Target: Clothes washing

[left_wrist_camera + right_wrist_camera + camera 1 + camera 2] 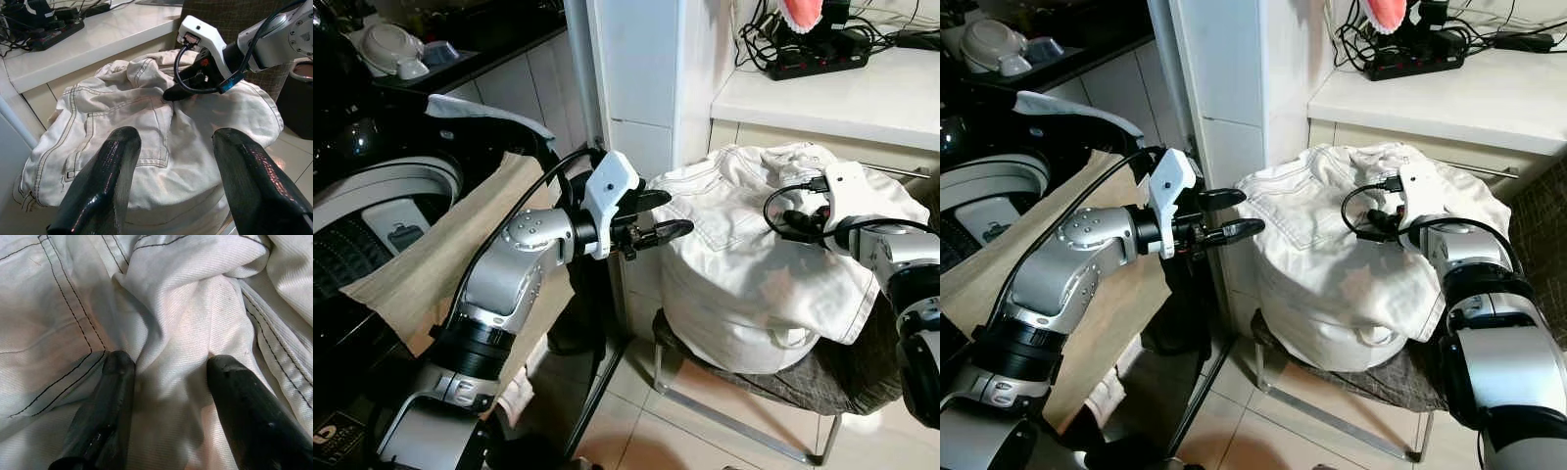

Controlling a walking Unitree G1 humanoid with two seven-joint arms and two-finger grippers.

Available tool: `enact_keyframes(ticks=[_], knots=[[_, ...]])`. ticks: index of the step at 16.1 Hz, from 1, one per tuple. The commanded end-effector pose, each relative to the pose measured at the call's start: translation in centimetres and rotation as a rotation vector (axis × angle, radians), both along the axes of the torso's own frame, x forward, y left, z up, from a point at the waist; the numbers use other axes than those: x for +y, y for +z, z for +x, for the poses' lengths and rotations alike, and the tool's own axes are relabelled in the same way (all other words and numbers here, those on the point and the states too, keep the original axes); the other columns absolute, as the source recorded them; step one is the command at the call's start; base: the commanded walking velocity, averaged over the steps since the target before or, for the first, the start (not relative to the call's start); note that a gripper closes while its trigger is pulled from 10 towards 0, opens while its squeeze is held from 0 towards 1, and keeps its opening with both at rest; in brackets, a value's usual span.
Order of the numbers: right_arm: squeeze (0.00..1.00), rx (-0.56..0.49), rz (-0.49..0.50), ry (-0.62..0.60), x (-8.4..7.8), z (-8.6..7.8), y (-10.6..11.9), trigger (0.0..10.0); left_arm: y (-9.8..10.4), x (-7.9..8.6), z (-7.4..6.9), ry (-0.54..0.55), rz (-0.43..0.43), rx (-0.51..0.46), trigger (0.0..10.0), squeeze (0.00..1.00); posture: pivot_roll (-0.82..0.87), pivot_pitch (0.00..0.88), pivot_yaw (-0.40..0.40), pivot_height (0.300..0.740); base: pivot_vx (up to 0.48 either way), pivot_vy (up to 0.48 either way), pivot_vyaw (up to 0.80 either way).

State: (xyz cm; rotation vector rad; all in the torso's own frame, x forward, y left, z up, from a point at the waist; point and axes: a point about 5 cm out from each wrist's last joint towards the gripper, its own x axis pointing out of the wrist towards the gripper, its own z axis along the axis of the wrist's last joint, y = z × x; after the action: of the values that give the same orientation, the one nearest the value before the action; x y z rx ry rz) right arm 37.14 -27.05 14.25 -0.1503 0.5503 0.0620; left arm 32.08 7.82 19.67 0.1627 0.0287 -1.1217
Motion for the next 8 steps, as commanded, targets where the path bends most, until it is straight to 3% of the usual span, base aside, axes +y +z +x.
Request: enact_keyframes(ticks=[1, 8], knots=[[0.00, 0.011, -0.002, -0.002, 0.0, 0.0, -0.1, 0.0, 0.1, 0.1, 0.0, 0.013, 0.012, -0.002, 10.0, 0.00, -0.11, 0.000, 0.112, 0.740, 0.000, 0.000, 0.00], [0.00, -0.108, 0.004, -0.015, -0.1, 0.9, 2.2, 0.0, 0.7, 0.4, 0.9, 0.094, -0.006, -0.032, 10.0, 0.00, -0.10, 0.000, 0.111, 0.740, 0.000, 0.000, 0.00]])
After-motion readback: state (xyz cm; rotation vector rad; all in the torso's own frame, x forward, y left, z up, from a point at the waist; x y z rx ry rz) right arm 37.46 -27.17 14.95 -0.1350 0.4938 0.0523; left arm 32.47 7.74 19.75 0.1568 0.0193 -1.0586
